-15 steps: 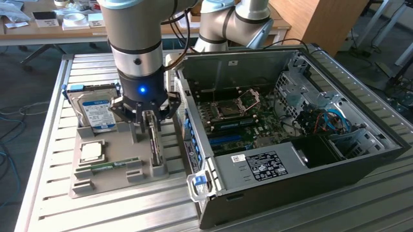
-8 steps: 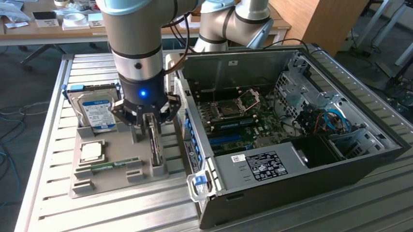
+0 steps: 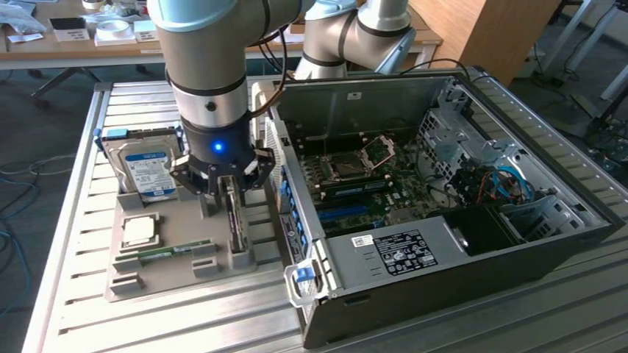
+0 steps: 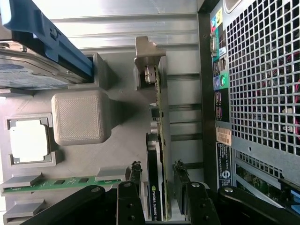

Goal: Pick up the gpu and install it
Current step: 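Pick up the gpu and move the gpu toward the slot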

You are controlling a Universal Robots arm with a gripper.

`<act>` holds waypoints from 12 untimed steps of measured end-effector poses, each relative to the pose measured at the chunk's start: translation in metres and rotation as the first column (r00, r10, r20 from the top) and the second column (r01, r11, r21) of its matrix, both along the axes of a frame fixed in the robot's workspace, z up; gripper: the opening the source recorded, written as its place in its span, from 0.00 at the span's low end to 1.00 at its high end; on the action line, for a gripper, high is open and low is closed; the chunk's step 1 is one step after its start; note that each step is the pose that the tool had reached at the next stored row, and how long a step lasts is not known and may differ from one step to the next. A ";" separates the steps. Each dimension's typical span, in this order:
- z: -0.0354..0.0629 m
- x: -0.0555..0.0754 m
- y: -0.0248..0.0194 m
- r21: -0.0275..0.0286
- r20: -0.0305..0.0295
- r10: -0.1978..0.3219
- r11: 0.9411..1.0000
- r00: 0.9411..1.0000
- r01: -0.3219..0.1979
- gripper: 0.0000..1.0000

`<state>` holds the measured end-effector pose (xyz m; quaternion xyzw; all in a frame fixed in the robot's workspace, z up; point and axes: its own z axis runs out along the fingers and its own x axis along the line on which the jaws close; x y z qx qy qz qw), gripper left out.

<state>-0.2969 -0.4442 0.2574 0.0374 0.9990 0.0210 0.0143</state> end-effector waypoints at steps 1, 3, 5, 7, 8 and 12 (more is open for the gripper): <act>0.0000 0.000 0.0000 0.000 0.000 0.000 1.000 1.000 0.000 0.42; -0.0001 0.000 0.0000 0.000 0.000 0.000 1.000 1.000 0.000 0.42; -0.0016 0.000 0.0001 0.000 0.001 0.000 1.000 1.000 0.000 0.42; -0.0037 0.000 0.0000 0.000 0.000 0.000 1.000 1.000 0.000 0.42; -0.0052 0.000 0.0001 0.000 0.000 0.000 1.000 1.000 0.000 0.42; -0.0083 0.000 0.0000 0.000 0.000 0.000 1.000 1.000 0.000 0.42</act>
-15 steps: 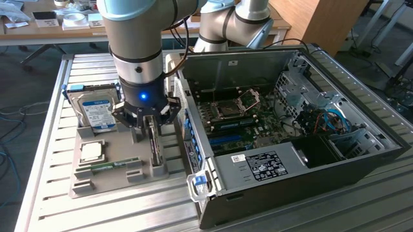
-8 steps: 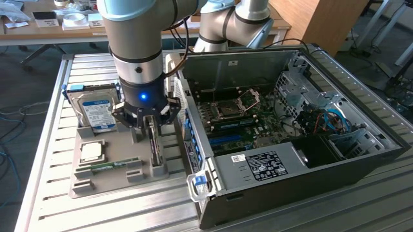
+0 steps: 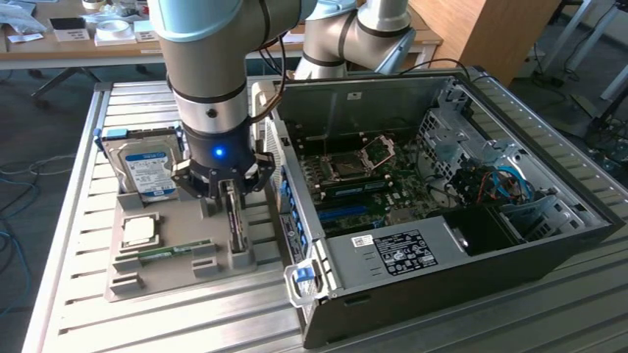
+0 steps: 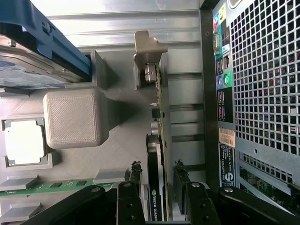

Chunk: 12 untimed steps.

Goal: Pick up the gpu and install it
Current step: 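Pick up the gpu and move the gpu toward the slot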

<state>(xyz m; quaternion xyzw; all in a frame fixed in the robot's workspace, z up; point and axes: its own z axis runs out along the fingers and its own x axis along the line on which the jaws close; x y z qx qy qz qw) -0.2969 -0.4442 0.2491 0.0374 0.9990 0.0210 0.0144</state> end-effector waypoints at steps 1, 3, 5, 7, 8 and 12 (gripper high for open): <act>0.0000 0.000 0.0000 0.000 0.000 0.000 1.000 1.000 0.000 0.42; 0.0000 0.000 0.0000 0.000 0.000 0.000 1.000 1.000 0.000 0.42; -0.0001 0.000 0.0000 0.000 0.000 0.000 1.000 1.000 0.000 0.42; -0.0001 0.000 0.0000 0.000 0.000 0.000 1.000 1.000 0.000 0.42; -0.0002 0.000 0.0000 0.000 0.000 0.000 1.000 1.000 0.000 0.42; -0.0034 0.000 0.0000 0.000 0.000 0.000 1.000 1.000 0.000 0.42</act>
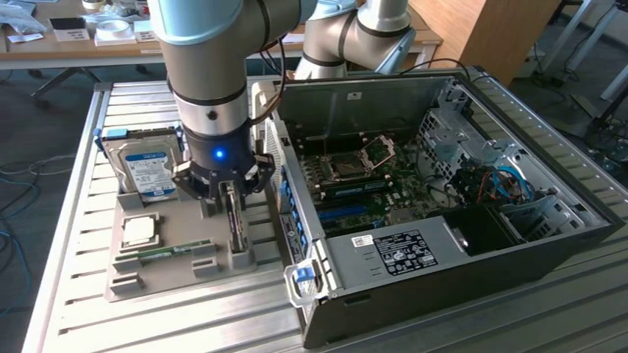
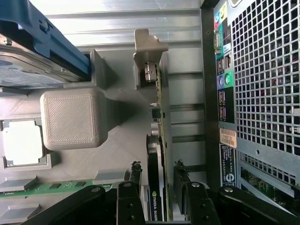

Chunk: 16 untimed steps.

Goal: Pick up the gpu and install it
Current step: 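Pick up the gpu and move the gpu toward the slot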

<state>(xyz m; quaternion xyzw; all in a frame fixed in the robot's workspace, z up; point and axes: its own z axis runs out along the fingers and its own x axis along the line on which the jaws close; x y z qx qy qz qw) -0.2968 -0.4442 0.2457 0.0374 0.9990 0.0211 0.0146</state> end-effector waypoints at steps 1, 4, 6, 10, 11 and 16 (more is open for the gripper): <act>-0.0010 0.000 0.0000 0.000 0.000 0.000 1.000 1.000 0.000 0.42; -0.0044 0.000 0.0000 0.000 0.000 0.000 1.000 1.000 0.000 0.42; -0.0062 0.000 0.0000 0.000 0.000 0.000 1.000 1.000 0.000 0.42; -0.0098 0.000 0.0000 0.000 0.000 0.000 1.000 1.000 0.000 0.42; -0.0106 0.000 0.0000 0.000 0.000 0.000 1.000 1.000 0.000 0.42; -0.0121 0.000 0.0000 0.000 0.000 0.000 1.000 1.000 0.000 0.42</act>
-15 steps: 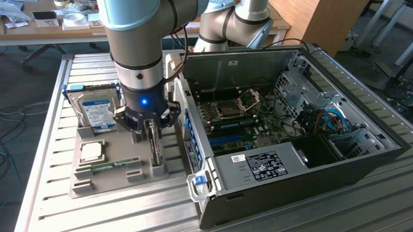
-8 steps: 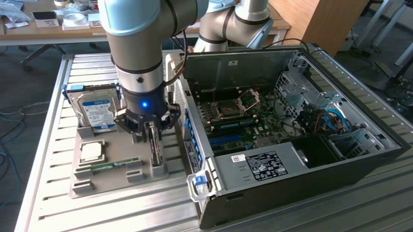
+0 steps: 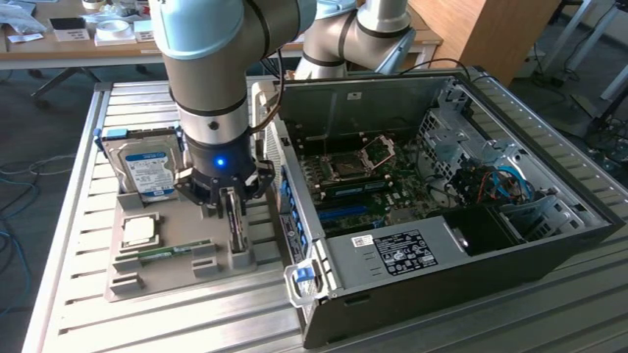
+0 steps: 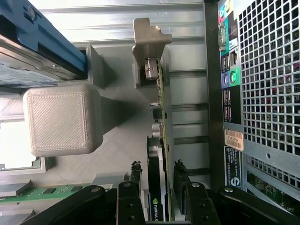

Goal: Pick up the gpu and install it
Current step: 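Pick up the gpu and move the gpu toward the slot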

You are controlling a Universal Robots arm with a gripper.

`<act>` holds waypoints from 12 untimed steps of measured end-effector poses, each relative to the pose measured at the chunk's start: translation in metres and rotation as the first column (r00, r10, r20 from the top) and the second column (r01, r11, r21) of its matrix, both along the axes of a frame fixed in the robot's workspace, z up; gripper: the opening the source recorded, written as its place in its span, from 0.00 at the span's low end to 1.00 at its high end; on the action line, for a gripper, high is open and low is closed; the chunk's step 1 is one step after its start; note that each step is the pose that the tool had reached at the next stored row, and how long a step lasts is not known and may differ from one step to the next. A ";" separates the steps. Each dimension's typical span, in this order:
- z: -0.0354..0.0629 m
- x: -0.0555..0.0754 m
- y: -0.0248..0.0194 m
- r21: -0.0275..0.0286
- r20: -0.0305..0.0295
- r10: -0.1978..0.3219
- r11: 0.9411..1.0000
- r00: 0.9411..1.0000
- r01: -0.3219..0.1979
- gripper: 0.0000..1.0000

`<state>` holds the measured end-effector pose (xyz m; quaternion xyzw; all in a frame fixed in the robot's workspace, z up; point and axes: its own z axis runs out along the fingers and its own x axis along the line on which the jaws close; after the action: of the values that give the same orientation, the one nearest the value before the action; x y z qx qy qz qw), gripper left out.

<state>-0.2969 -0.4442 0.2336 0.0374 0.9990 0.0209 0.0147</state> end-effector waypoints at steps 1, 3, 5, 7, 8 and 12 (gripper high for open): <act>-0.0001 0.000 0.0000 0.000 0.000 0.000 1.000 1.000 0.000 0.42; -0.0004 -0.001 0.0001 0.000 0.001 0.000 1.000 1.000 0.000 0.42; -0.0004 -0.001 0.0001 0.000 0.001 0.000 1.000 1.000 0.000 0.42; -0.0006 -0.001 0.0000 0.000 0.001 0.000 1.000 1.000 0.000 0.42; -0.0007 -0.001 0.0000 -0.001 0.001 0.000 1.000 1.000 0.000 0.42; -0.0025 -0.001 0.0000 -0.002 0.002 0.000 1.000 1.000 0.000 0.42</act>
<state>-0.2978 -0.4442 0.2311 0.0373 0.9990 0.0198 0.0157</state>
